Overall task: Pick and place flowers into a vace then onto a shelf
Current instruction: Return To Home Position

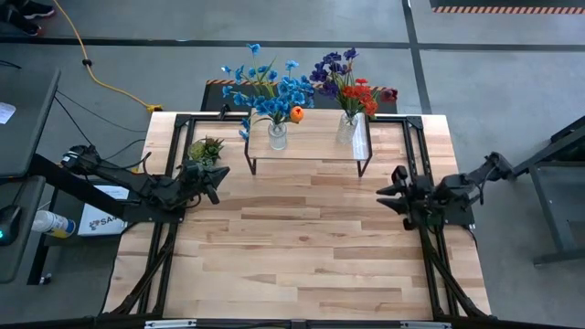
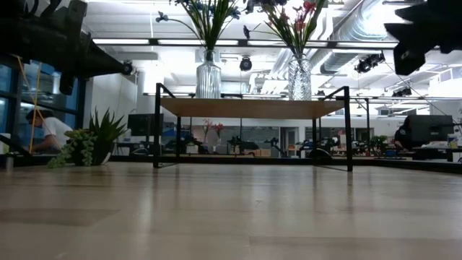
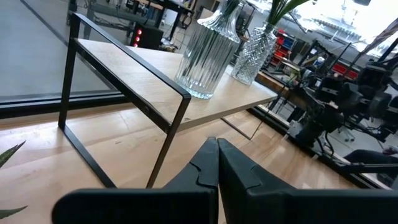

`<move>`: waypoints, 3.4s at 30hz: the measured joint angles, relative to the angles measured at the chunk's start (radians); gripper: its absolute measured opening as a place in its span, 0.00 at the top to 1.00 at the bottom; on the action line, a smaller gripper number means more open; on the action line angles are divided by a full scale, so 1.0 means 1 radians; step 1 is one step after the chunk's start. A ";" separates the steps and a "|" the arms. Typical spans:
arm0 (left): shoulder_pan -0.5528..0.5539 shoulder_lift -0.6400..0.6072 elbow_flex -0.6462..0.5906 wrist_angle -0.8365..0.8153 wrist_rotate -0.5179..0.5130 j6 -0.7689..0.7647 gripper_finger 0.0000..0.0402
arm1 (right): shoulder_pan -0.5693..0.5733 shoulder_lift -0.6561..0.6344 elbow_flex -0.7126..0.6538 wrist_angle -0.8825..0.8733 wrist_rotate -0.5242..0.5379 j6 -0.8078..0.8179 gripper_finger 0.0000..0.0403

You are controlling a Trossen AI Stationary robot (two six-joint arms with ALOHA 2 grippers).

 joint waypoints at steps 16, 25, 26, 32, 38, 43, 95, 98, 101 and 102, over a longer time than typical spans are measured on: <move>0.001 0.061 0.000 0.155 0.110 0.046 0.91 | -0.465 0.000 -0.001 -0.060 -0.373 0.029 0.73; 0.024 0.132 0.000 0.288 -0.020 0.235 0.92 | -0.611 0.000 -0.001 -0.059 -0.594 0.086 0.73; 0.028 0.098 0.002 0.293 -0.013 0.272 0.92 | -0.616 0.000 -0.001 -0.056 -0.612 0.090 0.73; 0.033 -0.195 0.001 0.080 0.124 0.302 0.91 | -0.619 0.000 -0.001 -0.032 -0.604 0.063 0.73; 0.033 -0.371 0.004 -0.181 0.230 0.189 0.91 | -0.619 0.000 -0.001 -0.021 -0.579 0.028 0.73; 0.033 -0.357 -0.016 -0.257 0.262 0.141 0.91 | -0.619 0.001 -0.001 -0.014 -0.577 0.011 0.73; 0.033 -0.336 -0.054 -0.301 0.175 0.060 0.91 | -0.619 0.007 -0.064 -0.067 -0.470 0.163 0.73; 0.033 -0.336 -0.054 -0.302 0.175 0.060 0.91 | -0.619 0.007 -0.064 -0.068 -0.470 0.162 0.73; 0.033 -0.336 -0.054 -0.302 0.175 0.060 0.91 | -0.619 0.007 -0.064 -0.070 -0.470 0.161 0.73; 0.033 -0.336 -0.054 -0.302 0.175 0.060 0.91 | -0.619 0.007 -0.064 -0.070 -0.470 0.160 0.73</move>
